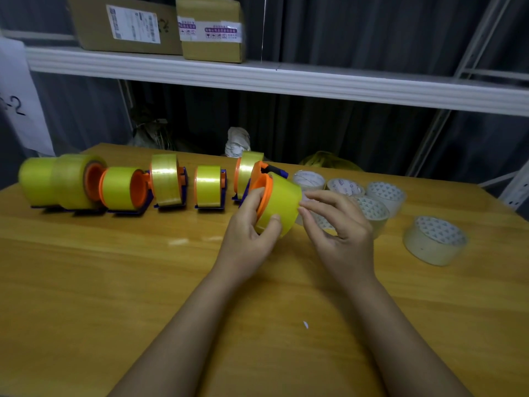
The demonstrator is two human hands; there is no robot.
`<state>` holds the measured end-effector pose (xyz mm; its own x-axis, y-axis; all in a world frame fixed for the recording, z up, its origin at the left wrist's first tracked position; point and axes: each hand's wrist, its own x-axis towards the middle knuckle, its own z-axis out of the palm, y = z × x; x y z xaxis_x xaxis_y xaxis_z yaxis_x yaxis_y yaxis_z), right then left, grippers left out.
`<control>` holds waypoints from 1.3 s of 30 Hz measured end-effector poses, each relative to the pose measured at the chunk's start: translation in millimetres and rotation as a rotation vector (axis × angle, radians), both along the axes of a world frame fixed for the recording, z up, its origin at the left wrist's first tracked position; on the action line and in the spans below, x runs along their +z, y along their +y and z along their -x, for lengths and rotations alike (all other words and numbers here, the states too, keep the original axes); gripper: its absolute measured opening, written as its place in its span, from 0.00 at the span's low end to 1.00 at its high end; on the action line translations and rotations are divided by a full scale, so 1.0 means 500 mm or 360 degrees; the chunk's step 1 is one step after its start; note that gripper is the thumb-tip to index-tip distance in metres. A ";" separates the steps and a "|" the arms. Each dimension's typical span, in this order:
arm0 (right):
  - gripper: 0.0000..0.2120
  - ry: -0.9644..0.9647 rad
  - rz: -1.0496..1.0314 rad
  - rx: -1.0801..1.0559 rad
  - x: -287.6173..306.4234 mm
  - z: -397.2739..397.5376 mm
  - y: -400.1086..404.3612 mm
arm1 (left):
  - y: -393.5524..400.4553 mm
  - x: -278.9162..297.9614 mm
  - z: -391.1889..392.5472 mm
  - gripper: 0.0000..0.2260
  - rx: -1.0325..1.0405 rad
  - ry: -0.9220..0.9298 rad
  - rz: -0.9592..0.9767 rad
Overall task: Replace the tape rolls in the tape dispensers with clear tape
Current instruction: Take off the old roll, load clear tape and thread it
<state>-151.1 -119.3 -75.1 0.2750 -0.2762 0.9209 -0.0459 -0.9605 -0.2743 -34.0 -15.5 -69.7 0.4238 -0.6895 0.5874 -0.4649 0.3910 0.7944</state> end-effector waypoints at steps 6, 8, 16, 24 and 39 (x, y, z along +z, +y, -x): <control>0.05 0.0051 0.0126 -0.0044 -0.010 -0.002 -0.009 | 0.001 -0.007 0.001 0.08 0.0180 -0.0222 -0.0030; 0.04 0.0076 0.0158 -0.0079 -0.014 -0.003 -0.010 | 0.002 -0.008 0.002 0.07 0.0195 -0.0224 -0.0030; 0.06 0.0124 0.0115 -0.0144 -0.019 -0.009 -0.004 | 0.001 -0.007 0.003 0.13 0.0168 -0.0196 -0.0065; 0.07 0.0026 -0.0008 0.0045 -0.010 -0.006 -0.003 | -0.006 -0.020 -0.003 0.16 0.0230 -0.0034 -0.0079; 0.06 0.0138 -0.0159 0.0041 -0.024 -0.007 -0.016 | -0.006 -0.023 0.004 0.05 0.0294 -0.0299 -0.0135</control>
